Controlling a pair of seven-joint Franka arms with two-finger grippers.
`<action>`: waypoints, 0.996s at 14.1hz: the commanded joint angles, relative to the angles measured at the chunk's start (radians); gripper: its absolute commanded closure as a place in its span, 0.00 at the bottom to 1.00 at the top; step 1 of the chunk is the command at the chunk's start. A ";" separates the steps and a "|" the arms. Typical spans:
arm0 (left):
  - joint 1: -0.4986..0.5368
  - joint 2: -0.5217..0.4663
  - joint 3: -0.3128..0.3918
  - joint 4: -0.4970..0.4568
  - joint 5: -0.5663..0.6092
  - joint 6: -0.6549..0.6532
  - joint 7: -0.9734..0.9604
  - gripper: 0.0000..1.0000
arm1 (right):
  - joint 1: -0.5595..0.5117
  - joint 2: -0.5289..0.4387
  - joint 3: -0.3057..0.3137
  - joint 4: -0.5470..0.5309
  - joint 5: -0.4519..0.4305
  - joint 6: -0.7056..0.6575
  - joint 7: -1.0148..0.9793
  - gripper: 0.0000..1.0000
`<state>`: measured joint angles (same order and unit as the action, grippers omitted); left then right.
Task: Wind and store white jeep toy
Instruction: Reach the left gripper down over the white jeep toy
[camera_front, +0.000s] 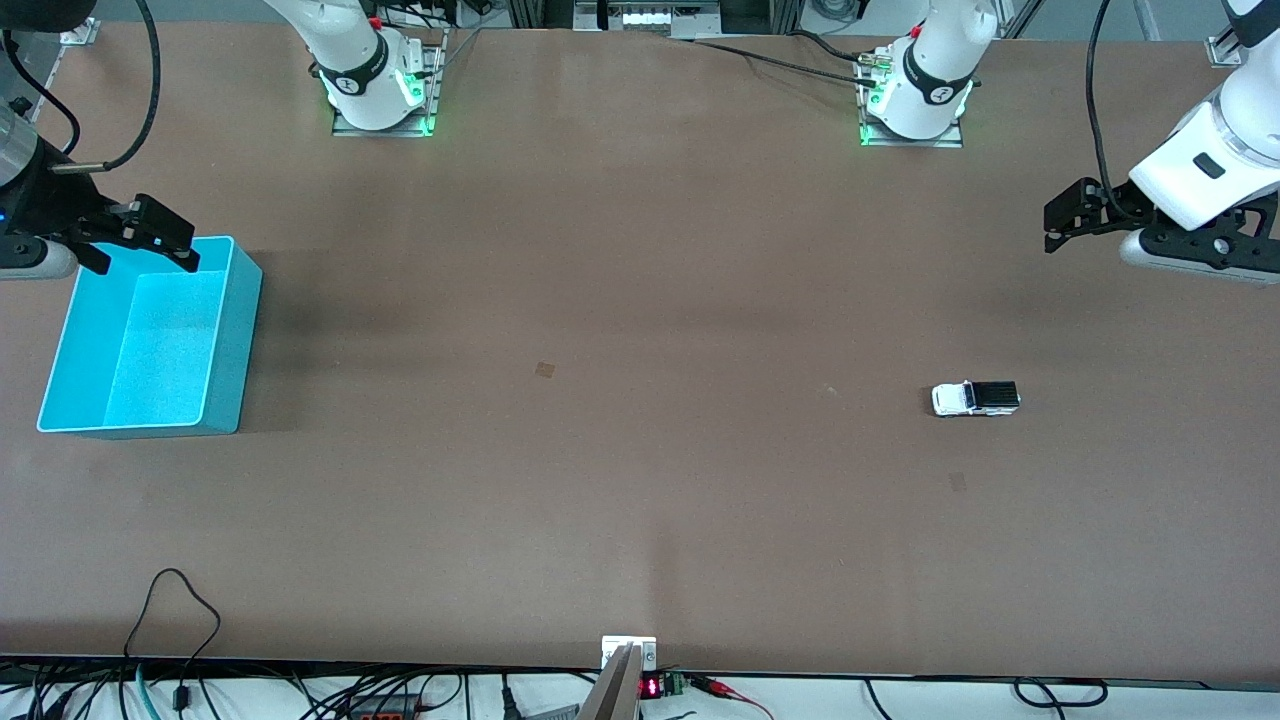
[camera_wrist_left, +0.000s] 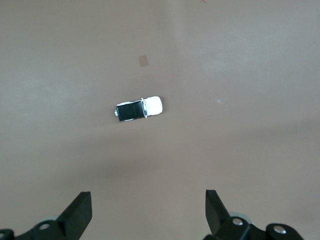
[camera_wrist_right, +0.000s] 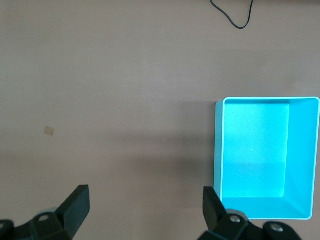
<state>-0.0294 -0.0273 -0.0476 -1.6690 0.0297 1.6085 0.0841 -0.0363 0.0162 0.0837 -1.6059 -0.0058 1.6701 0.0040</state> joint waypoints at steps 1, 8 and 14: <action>0.000 0.018 0.012 0.034 -0.007 -0.022 0.000 0.00 | -0.004 0.001 0.005 0.018 0.042 -0.027 -0.019 0.00; 0.008 0.037 0.012 0.037 -0.011 -0.080 0.000 0.00 | -0.004 0.001 0.007 0.018 0.050 -0.029 -0.024 0.00; 0.014 0.040 0.012 0.037 -0.013 -0.196 0.063 0.00 | 0.003 -0.002 0.011 0.017 0.050 -0.030 -0.007 0.00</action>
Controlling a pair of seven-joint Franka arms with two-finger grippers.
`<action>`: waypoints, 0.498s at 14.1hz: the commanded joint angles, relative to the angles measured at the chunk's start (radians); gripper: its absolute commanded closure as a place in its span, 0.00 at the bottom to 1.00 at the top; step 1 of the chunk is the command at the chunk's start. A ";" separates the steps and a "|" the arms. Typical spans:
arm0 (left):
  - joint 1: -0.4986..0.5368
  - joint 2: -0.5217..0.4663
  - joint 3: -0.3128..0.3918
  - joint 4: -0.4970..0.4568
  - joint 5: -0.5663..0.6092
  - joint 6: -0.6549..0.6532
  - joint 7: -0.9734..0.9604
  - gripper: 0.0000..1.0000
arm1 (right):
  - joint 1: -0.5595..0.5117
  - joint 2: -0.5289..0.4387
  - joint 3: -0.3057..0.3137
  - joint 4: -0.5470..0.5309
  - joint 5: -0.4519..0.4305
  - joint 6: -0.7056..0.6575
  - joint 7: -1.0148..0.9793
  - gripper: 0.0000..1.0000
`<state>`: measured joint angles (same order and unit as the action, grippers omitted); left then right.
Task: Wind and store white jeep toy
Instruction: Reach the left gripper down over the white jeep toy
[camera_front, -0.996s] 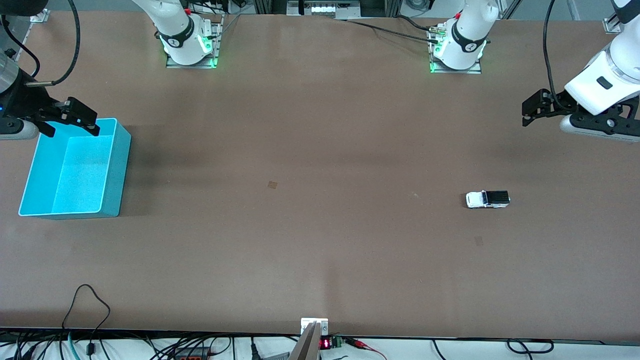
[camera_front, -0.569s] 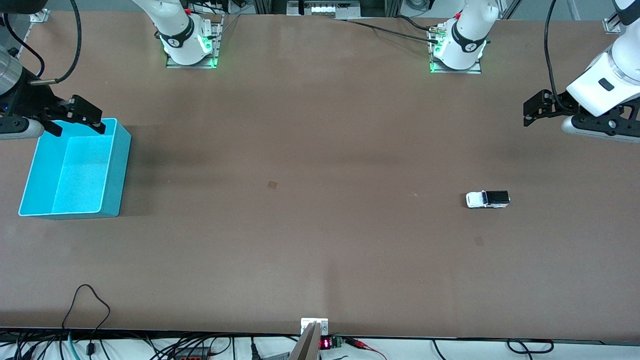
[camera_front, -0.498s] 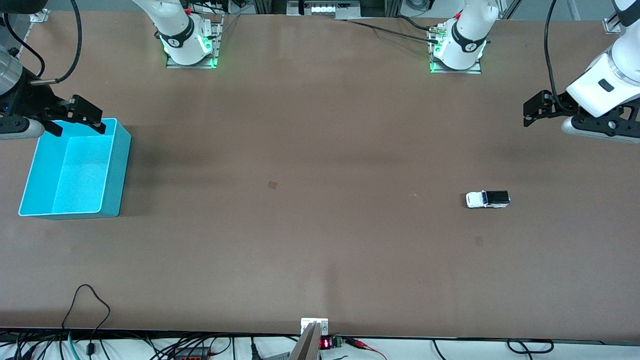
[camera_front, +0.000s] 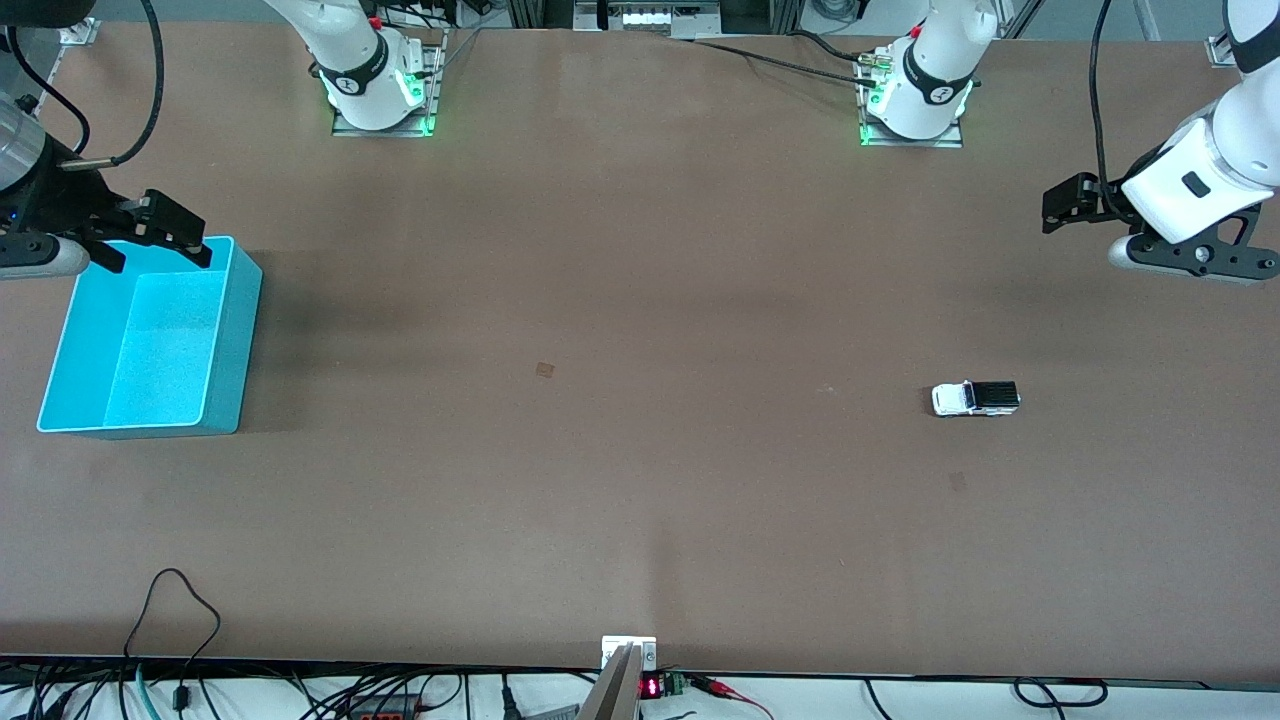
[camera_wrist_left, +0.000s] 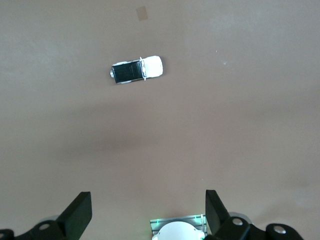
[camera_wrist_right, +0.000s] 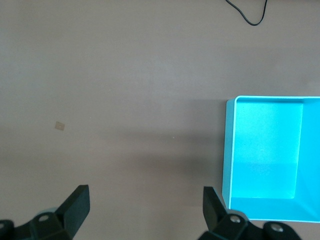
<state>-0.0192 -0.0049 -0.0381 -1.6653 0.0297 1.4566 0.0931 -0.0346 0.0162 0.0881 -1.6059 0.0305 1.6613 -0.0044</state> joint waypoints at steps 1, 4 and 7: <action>0.004 0.029 0.003 0.032 -0.008 -0.048 0.115 0.00 | 0.001 -0.002 0.007 0.017 0.014 -0.023 0.003 0.00; -0.002 0.065 -0.006 0.032 0.002 -0.047 0.232 0.00 | -0.001 -0.001 0.007 0.017 0.014 -0.023 -0.002 0.00; -0.008 0.100 -0.009 0.013 0.032 -0.041 0.393 0.00 | -0.001 -0.002 0.006 0.018 0.014 -0.023 -0.006 0.00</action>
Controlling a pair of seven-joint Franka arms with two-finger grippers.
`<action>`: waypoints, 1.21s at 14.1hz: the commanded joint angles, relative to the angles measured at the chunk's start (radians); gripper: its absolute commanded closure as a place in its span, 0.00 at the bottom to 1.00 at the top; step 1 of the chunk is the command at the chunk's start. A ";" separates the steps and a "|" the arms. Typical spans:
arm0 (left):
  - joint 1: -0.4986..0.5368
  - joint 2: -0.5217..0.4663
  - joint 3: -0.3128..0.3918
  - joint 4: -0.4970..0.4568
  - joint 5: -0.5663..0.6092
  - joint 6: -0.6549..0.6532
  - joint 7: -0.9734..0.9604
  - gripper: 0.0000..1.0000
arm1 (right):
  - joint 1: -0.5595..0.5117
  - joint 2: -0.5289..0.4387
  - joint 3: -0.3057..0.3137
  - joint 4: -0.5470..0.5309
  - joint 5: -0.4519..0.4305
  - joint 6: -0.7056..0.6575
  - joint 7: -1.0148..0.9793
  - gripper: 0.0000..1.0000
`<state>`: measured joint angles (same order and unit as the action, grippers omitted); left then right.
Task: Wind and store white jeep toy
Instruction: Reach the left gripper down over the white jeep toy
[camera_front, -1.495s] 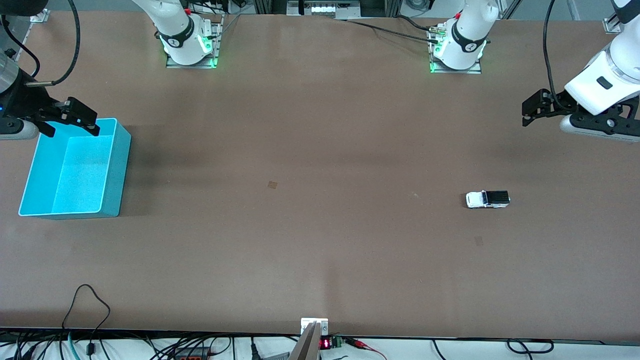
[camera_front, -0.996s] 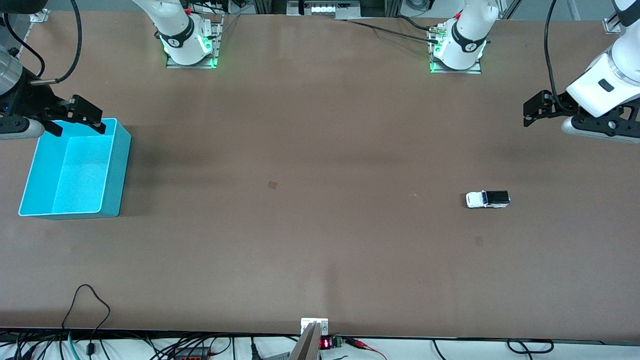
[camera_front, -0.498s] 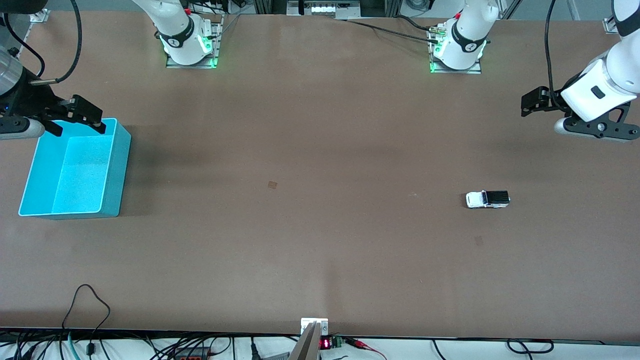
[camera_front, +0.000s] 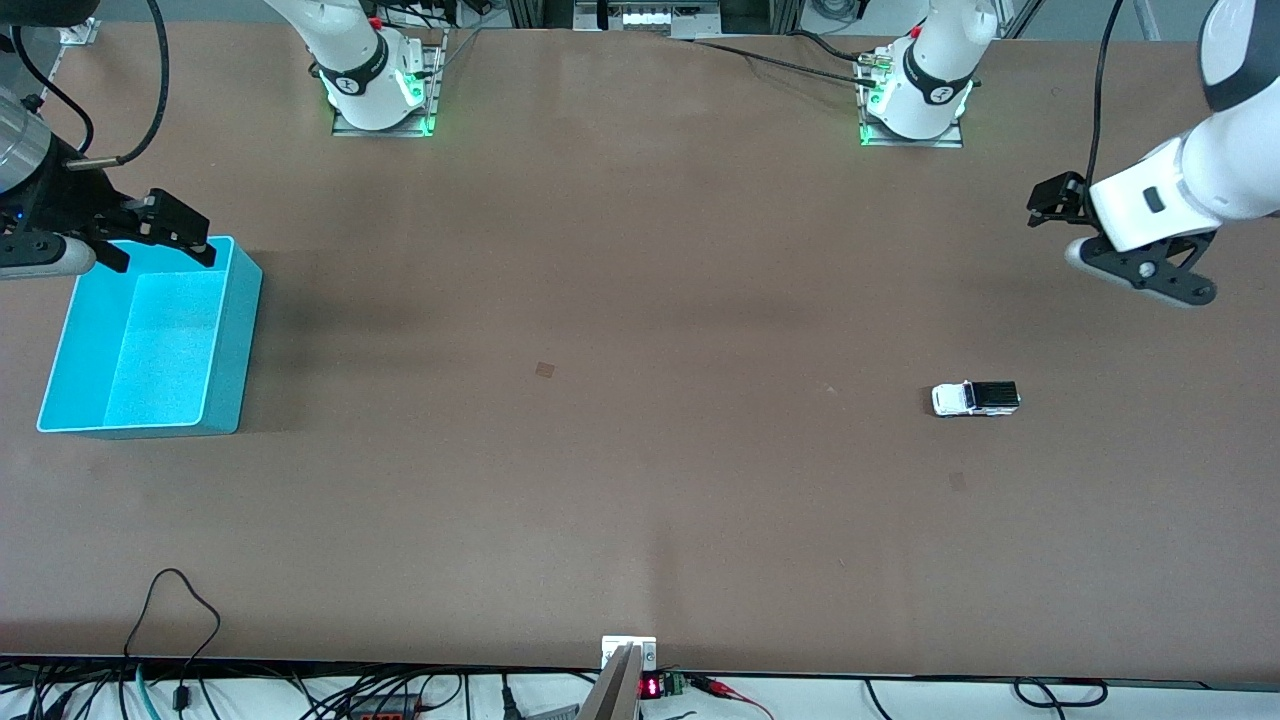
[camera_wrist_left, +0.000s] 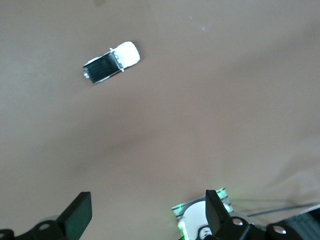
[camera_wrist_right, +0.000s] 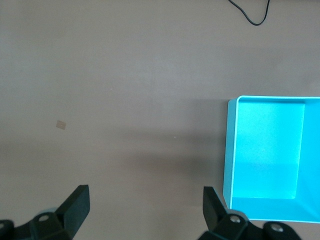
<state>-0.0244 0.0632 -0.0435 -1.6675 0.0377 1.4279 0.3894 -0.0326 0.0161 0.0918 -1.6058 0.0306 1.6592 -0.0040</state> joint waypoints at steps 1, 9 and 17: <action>-0.002 0.041 -0.004 0.014 0.025 0.009 0.138 0.00 | -0.003 -0.001 0.002 0.018 0.014 -0.021 -0.008 0.00; 0.038 0.061 -0.002 -0.222 0.114 0.372 0.578 0.00 | -0.004 -0.004 -0.001 0.018 0.014 -0.021 -0.013 0.00; 0.126 0.208 -0.002 -0.325 0.114 0.765 0.994 0.00 | -0.004 -0.004 -0.003 0.020 0.014 -0.019 -0.013 0.00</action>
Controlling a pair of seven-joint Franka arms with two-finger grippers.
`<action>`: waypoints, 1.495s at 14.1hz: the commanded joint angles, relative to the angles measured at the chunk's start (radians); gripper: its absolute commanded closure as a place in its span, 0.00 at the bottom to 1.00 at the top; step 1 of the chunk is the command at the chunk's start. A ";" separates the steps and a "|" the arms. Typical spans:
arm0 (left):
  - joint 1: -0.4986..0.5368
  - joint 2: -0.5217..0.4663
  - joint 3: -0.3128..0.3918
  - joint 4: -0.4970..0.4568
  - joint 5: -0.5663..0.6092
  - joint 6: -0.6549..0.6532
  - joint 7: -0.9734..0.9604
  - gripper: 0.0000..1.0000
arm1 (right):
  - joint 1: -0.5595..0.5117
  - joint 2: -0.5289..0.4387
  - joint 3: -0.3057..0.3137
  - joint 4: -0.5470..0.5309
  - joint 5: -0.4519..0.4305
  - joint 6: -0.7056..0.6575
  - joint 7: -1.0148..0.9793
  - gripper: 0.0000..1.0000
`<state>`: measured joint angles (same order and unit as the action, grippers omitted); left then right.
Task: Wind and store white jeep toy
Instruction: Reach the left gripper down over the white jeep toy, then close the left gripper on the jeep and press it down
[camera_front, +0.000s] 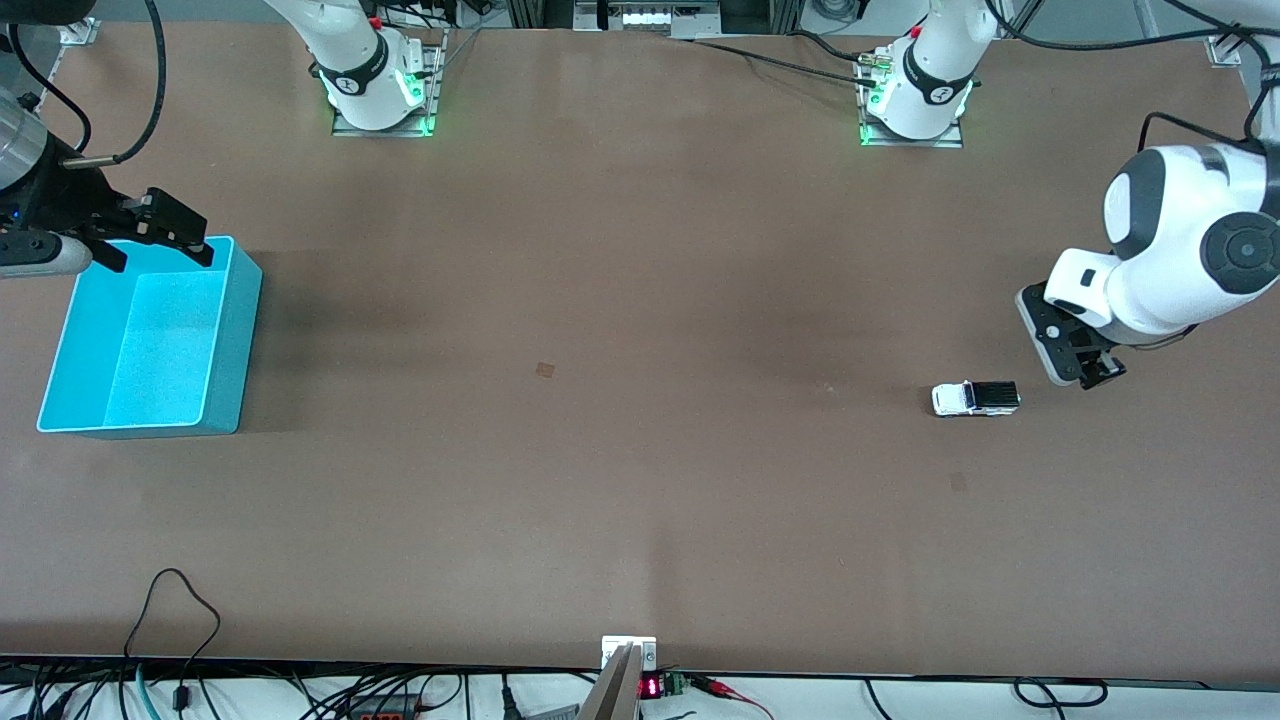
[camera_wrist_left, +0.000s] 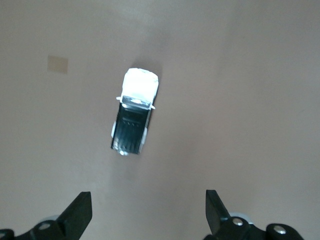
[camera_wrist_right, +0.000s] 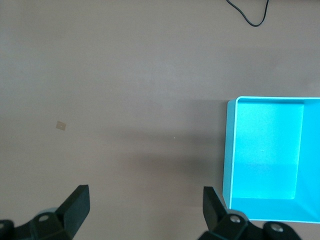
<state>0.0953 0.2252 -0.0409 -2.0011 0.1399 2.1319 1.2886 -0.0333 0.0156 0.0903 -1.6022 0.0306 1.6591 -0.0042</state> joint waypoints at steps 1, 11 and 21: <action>0.006 0.071 -0.005 0.007 0.012 0.101 0.138 0.00 | -0.003 -0.003 -0.001 0.016 0.014 -0.019 -0.013 0.00; 0.021 0.184 -0.007 -0.130 0.012 0.447 0.224 0.00 | -0.003 -0.003 -0.001 0.018 0.014 -0.019 -0.014 0.00; 0.018 0.237 -0.010 -0.133 0.012 0.516 0.225 0.52 | -0.003 -0.003 0.000 0.018 0.014 -0.019 -0.013 0.00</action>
<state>0.1063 0.4559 -0.0433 -2.1386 0.1400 2.6339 1.4966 -0.0334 0.0154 0.0902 -1.5986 0.0306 1.6591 -0.0045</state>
